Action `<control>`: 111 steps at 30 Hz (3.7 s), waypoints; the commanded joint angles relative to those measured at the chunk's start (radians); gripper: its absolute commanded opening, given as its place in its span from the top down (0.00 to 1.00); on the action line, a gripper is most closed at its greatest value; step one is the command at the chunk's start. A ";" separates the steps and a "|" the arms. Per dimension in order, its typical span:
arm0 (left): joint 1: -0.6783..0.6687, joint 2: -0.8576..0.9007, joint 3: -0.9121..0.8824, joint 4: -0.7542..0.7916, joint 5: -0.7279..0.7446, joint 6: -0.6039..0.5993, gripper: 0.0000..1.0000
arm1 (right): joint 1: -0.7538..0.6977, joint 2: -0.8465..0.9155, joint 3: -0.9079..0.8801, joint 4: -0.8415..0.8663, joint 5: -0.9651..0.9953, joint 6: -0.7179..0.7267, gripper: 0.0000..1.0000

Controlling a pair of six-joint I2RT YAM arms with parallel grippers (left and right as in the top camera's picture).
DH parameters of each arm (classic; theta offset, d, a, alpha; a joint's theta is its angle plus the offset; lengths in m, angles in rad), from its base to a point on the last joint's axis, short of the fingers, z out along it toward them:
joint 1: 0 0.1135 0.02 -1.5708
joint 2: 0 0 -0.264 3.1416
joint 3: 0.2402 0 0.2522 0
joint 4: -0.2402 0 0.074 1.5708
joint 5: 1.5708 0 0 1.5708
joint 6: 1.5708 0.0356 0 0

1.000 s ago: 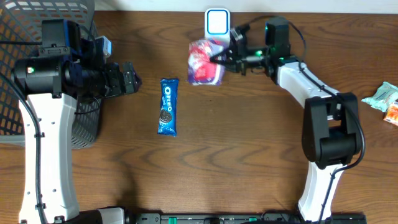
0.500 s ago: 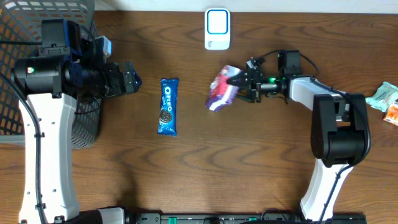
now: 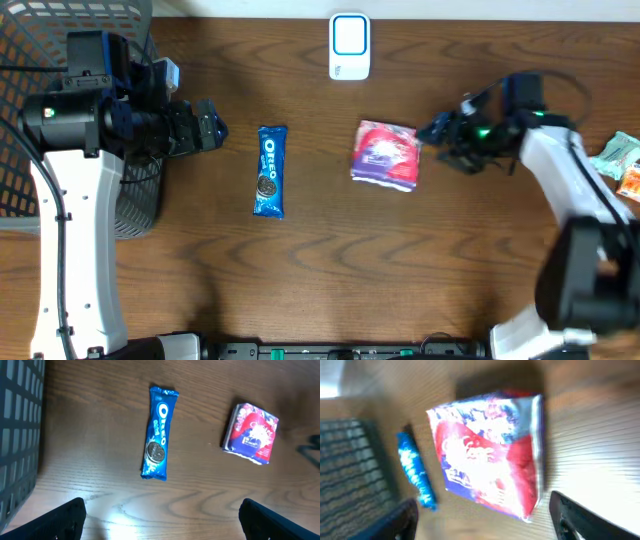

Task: Scan the item barcode

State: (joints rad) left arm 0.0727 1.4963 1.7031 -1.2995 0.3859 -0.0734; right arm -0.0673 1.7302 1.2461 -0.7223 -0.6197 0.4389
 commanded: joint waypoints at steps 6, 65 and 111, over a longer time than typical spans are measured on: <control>-0.002 0.004 0.003 -0.002 -0.006 0.013 0.02 | 0.097 -0.202 0.006 -0.007 0.378 -0.081 0.14; -0.002 0.004 0.003 -0.002 -0.006 0.013 0.02 | 0.297 0.205 0.108 0.279 0.208 -0.056 0.99; -0.002 0.004 0.003 -0.002 -0.006 0.013 0.02 | 0.367 0.307 0.164 0.966 0.767 0.330 0.99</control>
State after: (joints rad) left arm 0.0727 1.4963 1.7031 -1.2999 0.3859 -0.0734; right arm 0.3195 2.0441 1.3922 0.2428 0.1284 0.7578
